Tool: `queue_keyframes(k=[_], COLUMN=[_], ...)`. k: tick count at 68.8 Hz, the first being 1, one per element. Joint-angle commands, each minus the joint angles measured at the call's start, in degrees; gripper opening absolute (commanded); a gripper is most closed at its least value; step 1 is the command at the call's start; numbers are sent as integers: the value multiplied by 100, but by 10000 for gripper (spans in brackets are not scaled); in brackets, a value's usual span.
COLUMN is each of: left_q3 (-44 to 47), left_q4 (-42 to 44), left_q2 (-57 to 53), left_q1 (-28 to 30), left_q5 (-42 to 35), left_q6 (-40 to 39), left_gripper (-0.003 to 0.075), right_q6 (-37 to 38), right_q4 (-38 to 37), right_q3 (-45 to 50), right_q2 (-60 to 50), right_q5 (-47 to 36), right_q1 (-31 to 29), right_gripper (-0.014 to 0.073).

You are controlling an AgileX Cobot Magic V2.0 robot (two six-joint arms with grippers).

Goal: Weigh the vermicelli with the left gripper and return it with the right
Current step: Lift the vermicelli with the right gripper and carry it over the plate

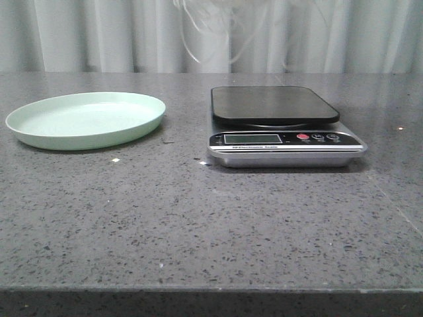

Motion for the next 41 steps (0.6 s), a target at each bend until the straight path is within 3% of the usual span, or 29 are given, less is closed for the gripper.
queue_keyframes(k=[1,24,41], left_q3=[-144,-144,-144], left_q4=[-101,-101,-101], left_q2=[41,41,41], left_q1=[22,22,22], left_q5=[-423,-423,-423], left_q6=[-56,-56,-56], left_gripper=[137,137,137], right_q6=[-29,-29,-29], right_q4=[50,70,89], right_q3=[-431,-898,-1103], right_q2=[-26,1086,1869], right_q5=[-617,-1203,-1545], right_q1=[217,1117,1391], right_gripper=[151,151,151])
